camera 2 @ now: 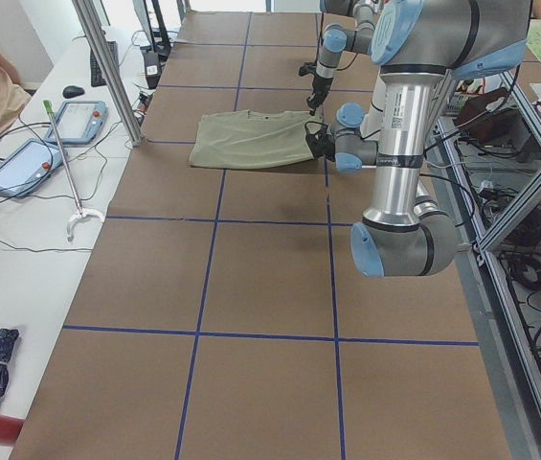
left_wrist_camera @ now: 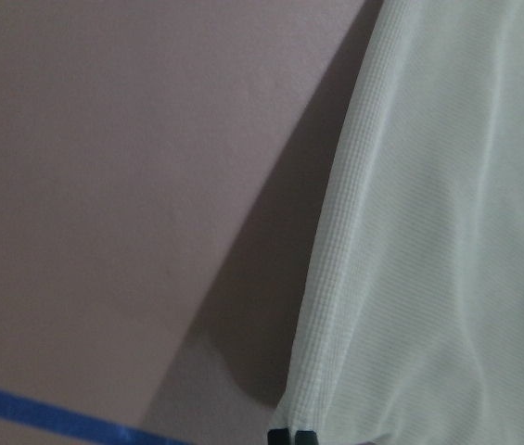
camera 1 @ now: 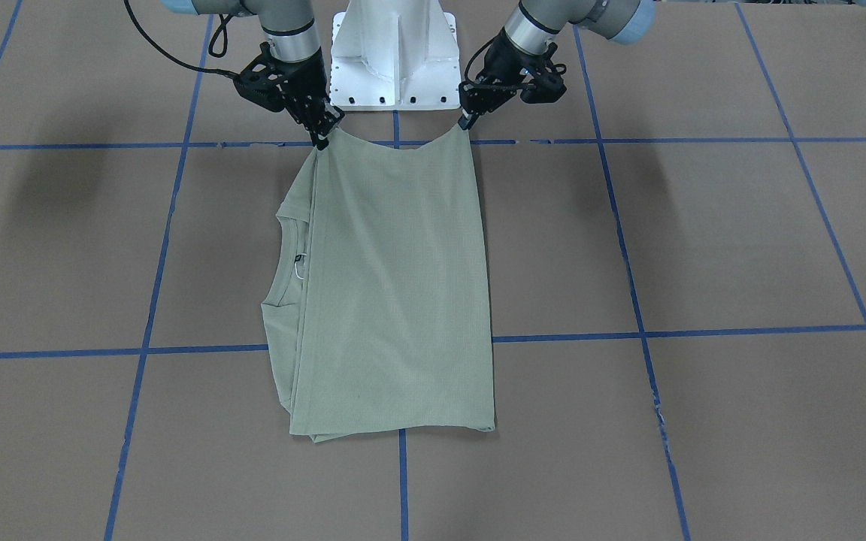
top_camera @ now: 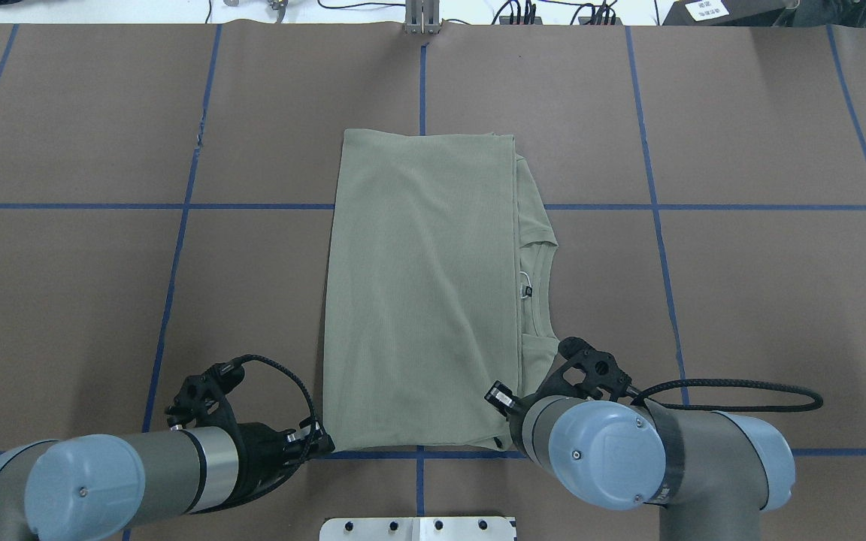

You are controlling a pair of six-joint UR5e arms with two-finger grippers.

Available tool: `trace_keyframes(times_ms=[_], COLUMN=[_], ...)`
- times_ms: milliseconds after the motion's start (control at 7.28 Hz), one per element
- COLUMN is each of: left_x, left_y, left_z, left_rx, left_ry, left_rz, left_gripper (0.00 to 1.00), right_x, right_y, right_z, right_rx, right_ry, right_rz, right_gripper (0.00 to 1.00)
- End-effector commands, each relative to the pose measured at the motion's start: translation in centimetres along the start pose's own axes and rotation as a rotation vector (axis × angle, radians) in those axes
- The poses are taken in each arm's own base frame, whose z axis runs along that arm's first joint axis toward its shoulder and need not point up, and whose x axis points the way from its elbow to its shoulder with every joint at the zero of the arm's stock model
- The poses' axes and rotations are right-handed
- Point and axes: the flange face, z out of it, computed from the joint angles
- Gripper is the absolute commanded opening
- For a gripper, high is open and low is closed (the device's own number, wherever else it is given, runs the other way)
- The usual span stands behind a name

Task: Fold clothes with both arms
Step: 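Grasp the near shirt edge with both grippers and pull it toward the robot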

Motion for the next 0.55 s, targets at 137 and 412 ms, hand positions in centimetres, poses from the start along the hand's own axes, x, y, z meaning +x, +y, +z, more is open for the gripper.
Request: trace_keyframes(times_ms=[137,412], left_x=[-0.3,0.5], left_y=[5.2,5.4], left_z=[-4.2,-5.3], left_rx=[-0.089,-0.083], left_ry=[0.04,0.067], left_rz=[-0.084,-0.093], left_gripper=[0.0,0.0], right_x=[3.7,3.2], right_y=[1.1,0.3], right_z=[-4.0,-7.0], right_rx=[-0.067,-0.084], right_ry=[-0.013,-0.066], right_rz=[-0.034,-0.015], right_gripper=[0.0,0.0])
